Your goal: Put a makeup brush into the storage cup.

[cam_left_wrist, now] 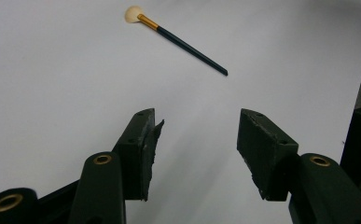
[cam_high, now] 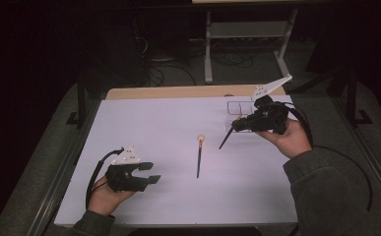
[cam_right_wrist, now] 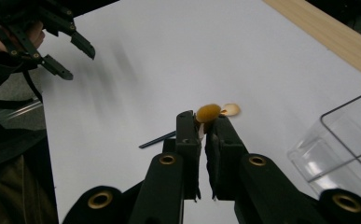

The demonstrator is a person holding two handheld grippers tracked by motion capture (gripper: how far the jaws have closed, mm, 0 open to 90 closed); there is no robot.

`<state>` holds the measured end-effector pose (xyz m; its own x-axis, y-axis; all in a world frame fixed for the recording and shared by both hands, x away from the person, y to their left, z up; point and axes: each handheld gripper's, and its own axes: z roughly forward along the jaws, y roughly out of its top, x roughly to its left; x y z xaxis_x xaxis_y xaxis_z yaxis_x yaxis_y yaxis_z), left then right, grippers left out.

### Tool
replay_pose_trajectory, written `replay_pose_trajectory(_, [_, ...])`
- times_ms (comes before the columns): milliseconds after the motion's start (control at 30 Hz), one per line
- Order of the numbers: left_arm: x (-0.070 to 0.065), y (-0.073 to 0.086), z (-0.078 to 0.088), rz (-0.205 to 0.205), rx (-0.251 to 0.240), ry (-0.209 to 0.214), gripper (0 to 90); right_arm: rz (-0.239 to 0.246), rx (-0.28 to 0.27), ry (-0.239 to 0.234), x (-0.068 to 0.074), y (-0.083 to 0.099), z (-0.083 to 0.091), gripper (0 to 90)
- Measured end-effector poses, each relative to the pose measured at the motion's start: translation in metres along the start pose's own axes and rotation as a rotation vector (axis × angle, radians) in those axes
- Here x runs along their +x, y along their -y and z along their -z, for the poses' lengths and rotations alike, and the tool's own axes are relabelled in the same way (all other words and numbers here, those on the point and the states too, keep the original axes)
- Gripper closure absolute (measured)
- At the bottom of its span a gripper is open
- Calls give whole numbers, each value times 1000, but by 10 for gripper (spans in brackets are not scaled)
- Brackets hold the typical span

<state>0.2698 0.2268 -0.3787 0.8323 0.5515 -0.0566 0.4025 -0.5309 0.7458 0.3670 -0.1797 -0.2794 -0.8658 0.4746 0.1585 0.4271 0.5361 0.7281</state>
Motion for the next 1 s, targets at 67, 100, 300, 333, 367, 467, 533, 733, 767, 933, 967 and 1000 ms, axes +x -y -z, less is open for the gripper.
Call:
replay_pose_trajectory(67, [1,1,1,-12,10,-4,450,-2,0,9,-2,-3,3,833])
replay_pose_trajectory(100, [1,2,0,-4,2,-6,445,1,0,15,-3,-4,3,833])
replay_pose_trajectory(300, [4,3,0,11,-3,4,396,5,5,44,-12,-12,7,833])
replay_pose_trajectory(333, [4,4,0,13,-3,2,389,-1,11,50,-12,-13,8,833])
replay_pose_trajectory(367, [4,4,-1,18,-1,4,384,-13,17,54,-13,-15,8,833])
replay_pose_trajectory(467, [6,6,-1,22,1,2,366,-13,27,69,-16,-20,8,833])
replay_pose_trajectory(533, [7,6,-1,31,0,2,361,1,32,77,-19,-22,7,833])
replay_pose_trajectory(733, [7,8,-3,13,27,5,351,-12,50,102,-26,-32,5,833])
replay_pose_trajectory(767, [7,8,-4,11,28,6,348,-18,51,105,-27,-33,5,833])
replay_pose_trajectory(933, [8,9,-3,24,16,-1,348,-23,55,127,-34,-39,8,834])
replay_pose_trajectory(967, [8,9,-2,18,22,-3,348,-24,56,131,-35,-40,8,833])
replay_pose_trajectory(1000, [8,9,-2,27,14,-7,349,-28,55,138,-37,-40,9,833])
